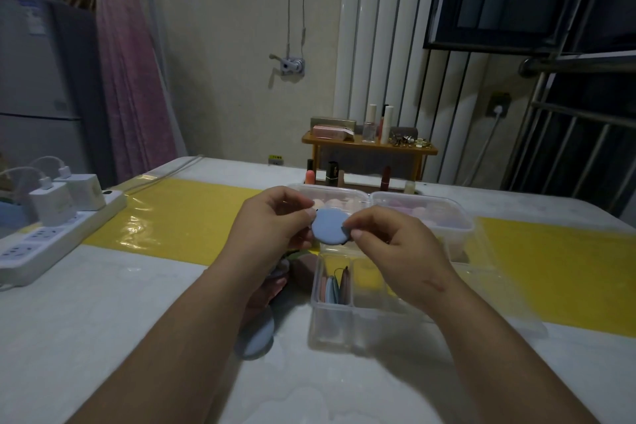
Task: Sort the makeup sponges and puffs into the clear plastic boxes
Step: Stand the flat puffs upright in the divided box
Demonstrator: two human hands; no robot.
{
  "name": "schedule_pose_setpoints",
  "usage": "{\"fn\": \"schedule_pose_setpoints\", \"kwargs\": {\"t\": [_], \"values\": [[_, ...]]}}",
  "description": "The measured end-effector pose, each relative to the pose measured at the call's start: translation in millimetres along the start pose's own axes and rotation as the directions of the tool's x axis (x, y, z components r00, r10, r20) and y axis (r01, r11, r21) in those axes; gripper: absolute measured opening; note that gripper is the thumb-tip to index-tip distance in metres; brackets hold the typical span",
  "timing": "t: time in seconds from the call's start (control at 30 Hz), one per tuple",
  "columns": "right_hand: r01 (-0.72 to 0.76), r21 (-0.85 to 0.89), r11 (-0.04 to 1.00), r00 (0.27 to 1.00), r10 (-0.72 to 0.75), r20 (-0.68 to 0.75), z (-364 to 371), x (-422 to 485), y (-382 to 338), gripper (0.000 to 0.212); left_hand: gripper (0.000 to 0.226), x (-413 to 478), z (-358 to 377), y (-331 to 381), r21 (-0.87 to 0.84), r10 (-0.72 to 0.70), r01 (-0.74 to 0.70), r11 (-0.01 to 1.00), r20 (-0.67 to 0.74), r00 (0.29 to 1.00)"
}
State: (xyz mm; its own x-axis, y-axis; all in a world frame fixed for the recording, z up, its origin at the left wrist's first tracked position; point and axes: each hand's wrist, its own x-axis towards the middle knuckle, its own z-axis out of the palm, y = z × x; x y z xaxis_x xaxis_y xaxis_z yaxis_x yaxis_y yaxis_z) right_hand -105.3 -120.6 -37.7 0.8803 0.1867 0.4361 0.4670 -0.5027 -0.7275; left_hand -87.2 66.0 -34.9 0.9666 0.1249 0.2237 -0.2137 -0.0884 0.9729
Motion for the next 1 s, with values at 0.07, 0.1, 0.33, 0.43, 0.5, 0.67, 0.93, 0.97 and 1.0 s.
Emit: {"fn": "schedule_pose_setpoints", "kwargs": {"t": [0.07,0.1,0.33,0.43,0.5,0.67,0.93,0.97,1.0], "values": [[0.006,0.017,1.000,0.999,-0.006,-0.046,-1,1,0,0.021,0.005,-1,1,0,0.007,-0.008,0.008,1.000,0.040,0.999],[0.001,0.037,0.999,0.998,0.002,-0.064,-1,1,0,0.018,0.006,-1,1,0,0.019,-0.009,0.008,1.000,0.060,0.998],[-0.050,0.060,0.997,0.991,0.057,-0.117,-9,1,1,0.019,0.006,-1,-1,1,0.126,0.031,-0.038,0.991,0.057,0.998],[-0.059,0.030,0.998,0.994,0.062,-0.085,-12,1,1,0.020,0.011,4,-5,-5,0.235,0.105,-0.099,0.967,-0.013,0.994],[-0.065,-0.017,0.998,0.997,0.064,-0.041,-14,0,0,0.019,0.010,7,-6,-11,0.461,0.166,-0.140,0.876,-0.016,0.986],[-0.081,-0.129,0.988,0.997,0.082,0.004,-15,-1,0,0.020,0.003,8,-7,-15,0.659,0.196,-0.129,0.741,-0.029,0.980],[-0.143,-0.342,0.929,0.967,0.206,0.153,-14,-3,-5,0.018,0.006,11,-8,-18,0.679,0.191,-0.129,0.723,-0.017,0.981],[-0.144,-0.362,0.921,0.962,0.216,0.166,-14,-4,-6,0.018,0.006,11,-8,-17,0.681,0.193,-0.130,0.720,-0.016,0.981],[-0.142,-0.377,0.915,0.959,0.221,0.175,-14,-4,-8,0.019,0.007,11,-8,-18,0.684,0.193,-0.130,0.718,-0.015,0.981]]}}
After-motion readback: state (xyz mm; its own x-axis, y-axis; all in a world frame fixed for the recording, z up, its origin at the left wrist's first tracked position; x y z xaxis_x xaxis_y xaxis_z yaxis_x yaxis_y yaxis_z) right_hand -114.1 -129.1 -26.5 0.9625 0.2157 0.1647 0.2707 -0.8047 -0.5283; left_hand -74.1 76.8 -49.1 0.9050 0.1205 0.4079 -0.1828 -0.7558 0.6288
